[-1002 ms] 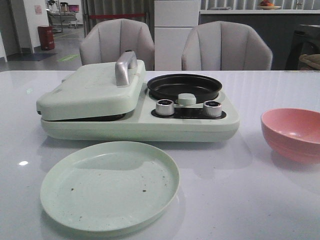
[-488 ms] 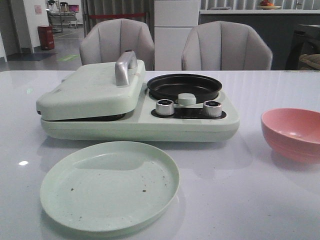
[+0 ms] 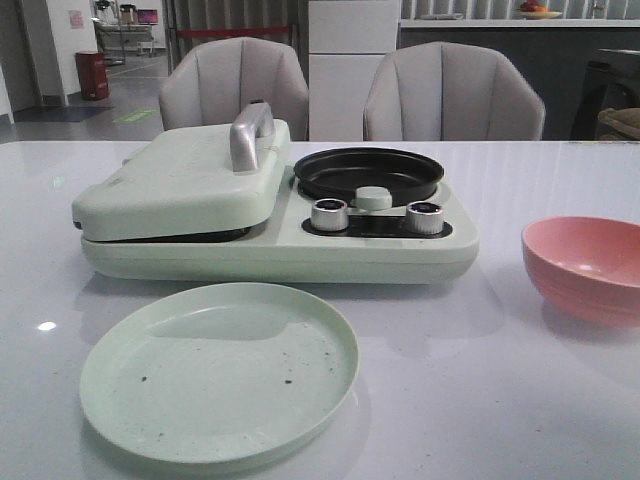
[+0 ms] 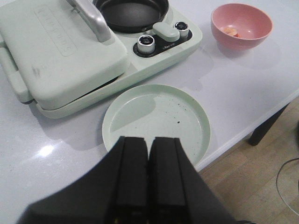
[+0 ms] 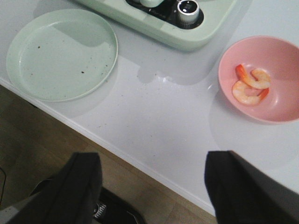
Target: Make breakfast with bread and shrimp
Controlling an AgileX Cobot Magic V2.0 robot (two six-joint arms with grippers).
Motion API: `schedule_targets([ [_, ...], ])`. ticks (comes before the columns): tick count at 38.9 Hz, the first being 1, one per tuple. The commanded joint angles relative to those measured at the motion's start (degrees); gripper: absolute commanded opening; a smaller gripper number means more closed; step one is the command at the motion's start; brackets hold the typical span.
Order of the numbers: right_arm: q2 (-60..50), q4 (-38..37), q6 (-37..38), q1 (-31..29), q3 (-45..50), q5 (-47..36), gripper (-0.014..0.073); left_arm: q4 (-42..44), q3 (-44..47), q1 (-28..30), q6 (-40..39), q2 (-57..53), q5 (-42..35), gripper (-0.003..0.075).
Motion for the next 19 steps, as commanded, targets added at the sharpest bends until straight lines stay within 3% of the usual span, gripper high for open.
schedule_targets([
  [1, 3.45, -1.13, 1.02, -0.24, -2.47, -3.39, 0.0568, -0.45, -1.73, -0.49, -0.57, -0.07, -4.02, 0.0099],
  [11, 15.87, -5.92, 8.32, -0.95, -8.93, 1.17, 0.0568, -0.45, -1.73, -0.49, -0.57, -0.07, -4.02, 0.0099],
  [19, 24.12, -6.27, 9.48, -9.61, -15.21, 5.36, 0.0568, -0.45, -1.73, -0.49, -0.57, -0.07, -4.02, 0.0099],
])
